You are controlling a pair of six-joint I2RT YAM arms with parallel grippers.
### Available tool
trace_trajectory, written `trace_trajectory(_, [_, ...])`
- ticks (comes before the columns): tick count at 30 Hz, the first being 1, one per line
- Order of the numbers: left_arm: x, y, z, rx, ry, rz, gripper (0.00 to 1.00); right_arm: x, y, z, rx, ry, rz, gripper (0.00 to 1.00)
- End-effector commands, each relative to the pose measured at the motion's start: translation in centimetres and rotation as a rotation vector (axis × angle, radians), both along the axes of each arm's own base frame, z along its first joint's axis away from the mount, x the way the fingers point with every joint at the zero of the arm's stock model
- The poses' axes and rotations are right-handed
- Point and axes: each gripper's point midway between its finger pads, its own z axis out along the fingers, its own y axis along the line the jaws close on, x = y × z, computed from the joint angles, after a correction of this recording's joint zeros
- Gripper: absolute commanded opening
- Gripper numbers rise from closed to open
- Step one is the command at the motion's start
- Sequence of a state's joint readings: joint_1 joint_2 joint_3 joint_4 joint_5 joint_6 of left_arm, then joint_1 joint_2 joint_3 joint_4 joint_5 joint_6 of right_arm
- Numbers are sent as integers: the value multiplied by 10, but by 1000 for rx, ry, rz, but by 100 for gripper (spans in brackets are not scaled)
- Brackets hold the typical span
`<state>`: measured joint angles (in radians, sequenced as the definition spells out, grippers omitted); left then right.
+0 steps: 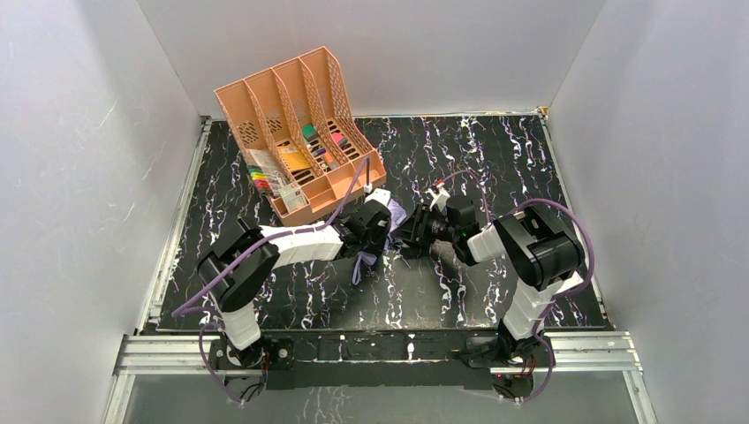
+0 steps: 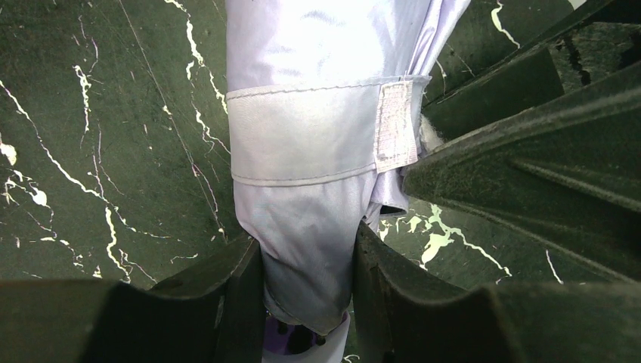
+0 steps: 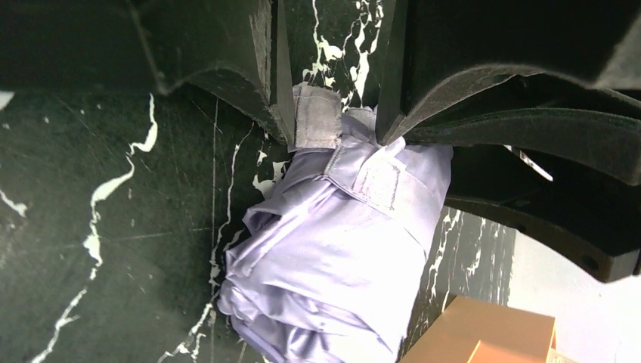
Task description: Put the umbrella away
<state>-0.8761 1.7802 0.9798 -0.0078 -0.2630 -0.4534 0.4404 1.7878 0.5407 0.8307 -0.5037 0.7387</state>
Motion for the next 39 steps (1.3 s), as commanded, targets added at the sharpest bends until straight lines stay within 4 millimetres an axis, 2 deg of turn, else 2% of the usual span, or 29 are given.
trace_trajectory(1, [-76,88,-80,369,308,-16,0,1,-1,-11,-61,-116,82,53])
trace_trajectory(13, [-78,89,-83,379,313,-14,0,8,1,-9,-120,-197,180,50])
trace_trajectory(24, [-78,89,-84,384,316,-17,0,-28,1,0,-59,-121,273,48])
trace_trajectory(28, [-78,88,-85,383,315,-17,0,-33,2,1,-43,-107,286,48])
trace_trajectory(39, [-79,88,-85,388,315,-19,0,2,-11,-17,-126,3,20,55])
